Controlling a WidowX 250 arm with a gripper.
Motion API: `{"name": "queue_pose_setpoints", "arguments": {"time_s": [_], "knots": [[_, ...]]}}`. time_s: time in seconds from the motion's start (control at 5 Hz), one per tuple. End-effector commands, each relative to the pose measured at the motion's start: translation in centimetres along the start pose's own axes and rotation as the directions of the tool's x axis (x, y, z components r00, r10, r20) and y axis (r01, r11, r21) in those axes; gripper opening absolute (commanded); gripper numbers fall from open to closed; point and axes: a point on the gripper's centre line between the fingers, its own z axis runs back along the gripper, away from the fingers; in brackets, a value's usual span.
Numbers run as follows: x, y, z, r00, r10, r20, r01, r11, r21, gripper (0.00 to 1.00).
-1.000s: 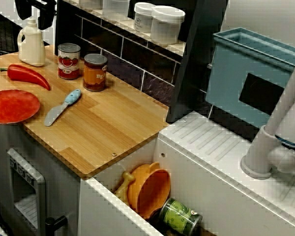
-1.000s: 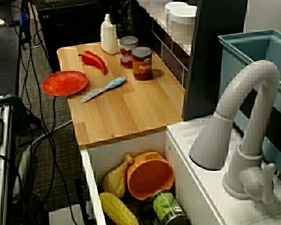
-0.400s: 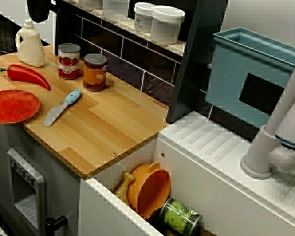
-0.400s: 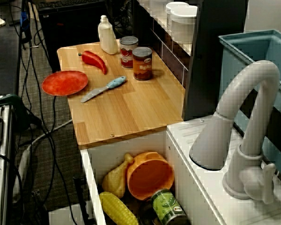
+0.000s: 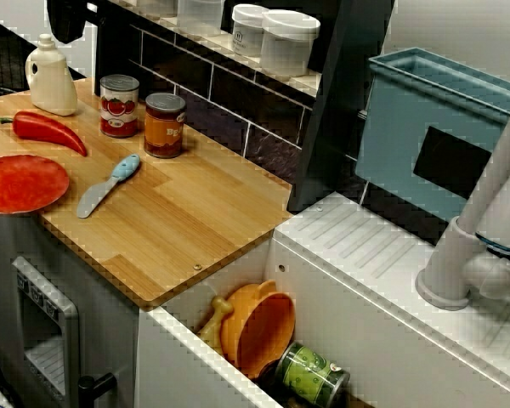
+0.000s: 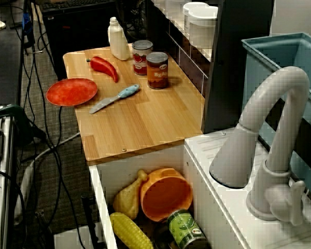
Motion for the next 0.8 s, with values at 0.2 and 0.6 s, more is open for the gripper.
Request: {"name": "queue_pose_setpoints", "arguments": {"time_s": [0.2, 0.6], "knots": [[1.20, 0.52, 2.95, 0.998, 0.016, 0.064, -0.018, 0.999, 0.027, 0.00], [0.36, 0.66, 2.90, 0.999, 0.008, 0.053, -0.009, 0.999, 0.031, 0.00]]}}
